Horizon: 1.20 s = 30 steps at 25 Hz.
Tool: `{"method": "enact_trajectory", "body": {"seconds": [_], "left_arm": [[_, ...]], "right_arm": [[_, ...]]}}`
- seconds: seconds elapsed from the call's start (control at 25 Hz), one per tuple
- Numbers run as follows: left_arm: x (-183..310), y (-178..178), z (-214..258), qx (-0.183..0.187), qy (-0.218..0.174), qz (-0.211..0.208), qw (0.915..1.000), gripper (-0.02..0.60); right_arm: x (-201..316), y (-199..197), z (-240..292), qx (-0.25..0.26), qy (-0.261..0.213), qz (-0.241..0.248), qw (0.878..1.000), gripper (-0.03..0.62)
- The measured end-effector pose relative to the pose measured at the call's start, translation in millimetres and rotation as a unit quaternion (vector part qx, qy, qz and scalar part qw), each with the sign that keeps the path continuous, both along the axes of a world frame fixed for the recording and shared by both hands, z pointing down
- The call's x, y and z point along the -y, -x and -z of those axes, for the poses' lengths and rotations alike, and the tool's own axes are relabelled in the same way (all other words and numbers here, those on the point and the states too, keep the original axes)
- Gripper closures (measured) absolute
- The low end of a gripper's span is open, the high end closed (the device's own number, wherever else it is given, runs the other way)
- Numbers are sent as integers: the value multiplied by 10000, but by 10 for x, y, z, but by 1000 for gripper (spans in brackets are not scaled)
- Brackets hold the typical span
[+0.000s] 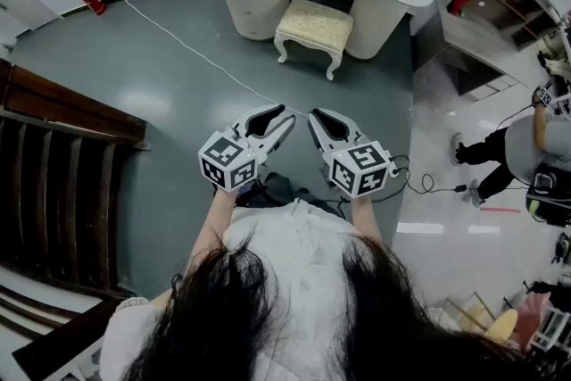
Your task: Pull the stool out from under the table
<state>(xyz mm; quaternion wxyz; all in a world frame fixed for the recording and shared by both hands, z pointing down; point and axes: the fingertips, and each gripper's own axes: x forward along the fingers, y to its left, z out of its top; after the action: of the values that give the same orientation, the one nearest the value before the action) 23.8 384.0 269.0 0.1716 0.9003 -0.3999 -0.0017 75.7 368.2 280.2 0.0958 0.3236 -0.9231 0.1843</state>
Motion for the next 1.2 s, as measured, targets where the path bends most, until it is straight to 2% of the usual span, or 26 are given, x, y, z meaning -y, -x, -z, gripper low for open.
{"method": "enact_trajectory", "body": {"seconds": [0.88, 1.2], "left_arm": [[137, 560, -205, 110, 215, -272, 9993, 445], [214, 758, -279, 141, 221, -524, 9983, 445]], "right_arm": [[90, 520, -178, 38, 312, -273, 9991, 540], [164, 589, -256, 82, 419, -668, 9968, 540]]}}
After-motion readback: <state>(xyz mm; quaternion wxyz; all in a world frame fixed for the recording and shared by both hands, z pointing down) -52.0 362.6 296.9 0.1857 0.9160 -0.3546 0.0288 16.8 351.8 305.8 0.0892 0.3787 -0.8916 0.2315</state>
